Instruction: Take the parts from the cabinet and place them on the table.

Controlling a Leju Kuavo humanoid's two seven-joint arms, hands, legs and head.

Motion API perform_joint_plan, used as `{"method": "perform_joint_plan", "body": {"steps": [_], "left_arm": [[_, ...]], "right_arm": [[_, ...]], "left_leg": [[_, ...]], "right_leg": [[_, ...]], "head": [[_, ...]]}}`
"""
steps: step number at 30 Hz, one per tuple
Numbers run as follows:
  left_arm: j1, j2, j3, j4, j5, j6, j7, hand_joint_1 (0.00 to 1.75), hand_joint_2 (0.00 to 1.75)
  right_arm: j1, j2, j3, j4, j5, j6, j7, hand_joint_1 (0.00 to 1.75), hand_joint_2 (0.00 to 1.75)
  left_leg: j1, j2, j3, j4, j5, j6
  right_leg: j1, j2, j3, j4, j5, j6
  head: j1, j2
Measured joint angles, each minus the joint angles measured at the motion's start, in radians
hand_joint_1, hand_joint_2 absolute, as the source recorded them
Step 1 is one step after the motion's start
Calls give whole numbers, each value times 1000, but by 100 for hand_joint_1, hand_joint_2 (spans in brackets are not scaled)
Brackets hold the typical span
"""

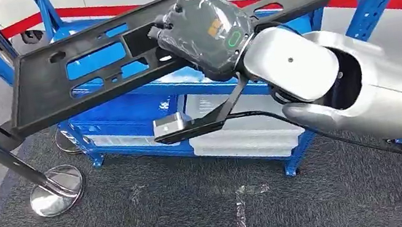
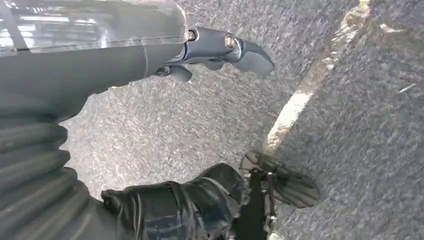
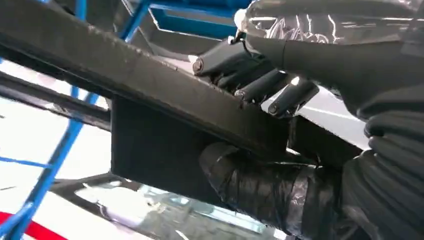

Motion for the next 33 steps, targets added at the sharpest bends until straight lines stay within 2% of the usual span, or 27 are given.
{"method": "perform_joint_plan", "body": {"steps": [2,3,4,5,6,7,8,9,10,11,14,15,17,18,19,20,21,22,23,24,25,26,27,29,30,31,33], "left_arm": [[2,0,0,0,0,0,0,0,175],[1,0,0,0,0,1,0,0,175],[0,0,0,0,0,1,0,0,175],[-1,0,0,0,0,1,0,0,175],[-1,0,0,0,0,1,0,0,175],[-1,0,0,0,0,1,0,0,175],[-1,0,0,0,0,1,0,0,175],[-2,0,0,0,-1,1,0,0,175],[-6,0,0,0,-2,0,0,0,175],[-6,0,0,0,-2,0,0,0,175],[-5,-1,-1,0,-3,3,-5,0,175],[-6,-3,-3,0,-3,3,-6,0,175],[-4,-3,-10,0,-3,6,-8,0,175],[-4,-3,-13,0,-3,7,-9,0,175],[-5,-3,-16,0,-3,7,-9,0,175],[-5,-3,-18,0,-4,7,-9,0,175],[-4,-3,-19,0,-5,8,-9,0,175],[-3,-3,-22,0,-5,8,-8,0,175],[-4,-3,-24,0,-5,7,-7,0,175],[-4,-3,-24,0,-5,8,-7,0,175],[-4,-10,-24,0,-5,7,-7,0,175],[-7,-17,-26,0,-5,6,-6,0,175],[-6,-12,-27,0,-5,8,-8,0,175],[-6,-11,-33,0,-3,9,-10,0,175],[-5,-10,-34,0,-2,11,-10,0,175],[-4,-11,-35,0,-1,11,-8,0,175],[-2,-12,-35,0,-1,9,-2,0,175]], "right_arm": [[1,0,0,0,3,0,0,175,175],[1,-1,0,0,3,0,1,175,175],[3,-1,0,0,3,0,1,175,175],[5,-1,0,0,3,0,1,175,175],[8,-1,0,0,3,1,1,175,175],[9,-1,0,0,3,1,1,175,175],[9,-1,0,0,3,1,1,175,175],[9,-2,0,-1,3,0,2,175,175],[9,-2,0,-4,6,-2,5,175,175],[9,-5,-2,-5,9,-4,10,175,175],[17,-6,-9,-8,12,-6,19,175,175],[23,-13,-11,-8,12,-4,21,175,175],[27,-16,-16,-11,10,0,24,175,175],[31,-17,-20,-13,9,2,27,175,175],[34,-19,-24,-14,8,5,30,175,175],[38,-21,-25,-14,7,6,31,175,175],[44,-22,-25,-14,7,6,32,175,175],[48,-23,-25,-14,6,8,32,175,175],[49,-23,-25,-14,6,9,32,175,175],[48,-23,-27,-14,6,9,32,175,175],[48,-23,-31,-16,6,8,32,175,175],[47,-21,-39,-18,6,8,32,175,175],[47,-21,-47,-19,6,9,33,175,175],[43,-22,-51,-19,4,12,34,175,175],[45,-22,-51,-19,2,14,34,175,175],[46,-22,-51,-19,-1,17,35,175,175],[47,-22,-54,-19,-1,17,39,175,175]], "left_leg": [[1,0,-35,102,-126,-10],[2,0,-54,178,-177,-15],[2,0,-69,255,-208,-19],[3,0,-72,302,-204,-22],[4,0,-57,311,-172,-24],[6,0,-25,284,-131,-25],[7,0,29,216,-94,-26],[8,0,92,134,-89,-26],[7,-1,157,44,-131,-27],[0,-8,184,-13,-151,-15],[-3,-7,160,-8,-131,10],[8,-1,154,-12,-119,23],[3,3,129,-11,-98,45],[-1,3,115,-11,-87,48],[-4,2,100,-9,-77,50],[-8,2,86,-7,-68,52],[-11,2,74,-5,-60,52],[-16,2,62,-3,-52,52],[-21,1,52,-3,-44,52],[-26,1,45,-3,-37,52],[-20,2,39,-4,-32,51],[-26,3,34,-5,-25,45],[-15,4,30,-11,-14,39],[-10,4,31,-22,1,31],[-18,1,27,-26,-2,27],[-16,-1,17,-13,-24,19],[-7,-1,-27,117,-120,3]], "right_leg": [[-1,2,-27,-1,23,-14],[-1,2,-41,0,34,-14],[-1,2,-56,0,45,-13],[-1,2,-71,1,56,-12],[-2,2,-86,3,66,-10],[-2,2,-101,5,75,-8],[-4,2,-115,10,85,-4],[-4,3,-124,15,90,2],[2,2,-134,20,95,9],[2,0,-137,24,102,14],[6,1,-141,9,136,27],[2,5,-150,15,121,33],[1,5,-179,102,9,35],[2,5,-199,183,-51,36],[2,5,-216,264,-92,36],[3,5,-222,319,-100,34],[6,5,-210,332,-81,29],[12,5,-180,305,-45,19],[17,5,-134,245,-10,7],[27,6,-72,156,13,-13],[42,7,-14,63,2,-40],[47,2,24,-7,-21,-50],[47,2,26,-17,-18,-42],[54,2,22,-30,1,-49],[39,-3,30,-62,22,-46],[35,-6,29,-71,32,-34],[27,-7,16,-70,42,-31]], "head": [[-4,0],[-3,0],[-5,0],[-5,0],[-5,0],[-5,0],[-5,0],[-5,0],[-6,0],[-4,0],[-2,0],[-3,0],[6,0],[8,0],[8,0],[8,0],[8,0],[8,0],[8,0],[8,0],[4,0],[1,0],[7,0],[11,0],[12,0],[11,0],[6,0]]}}
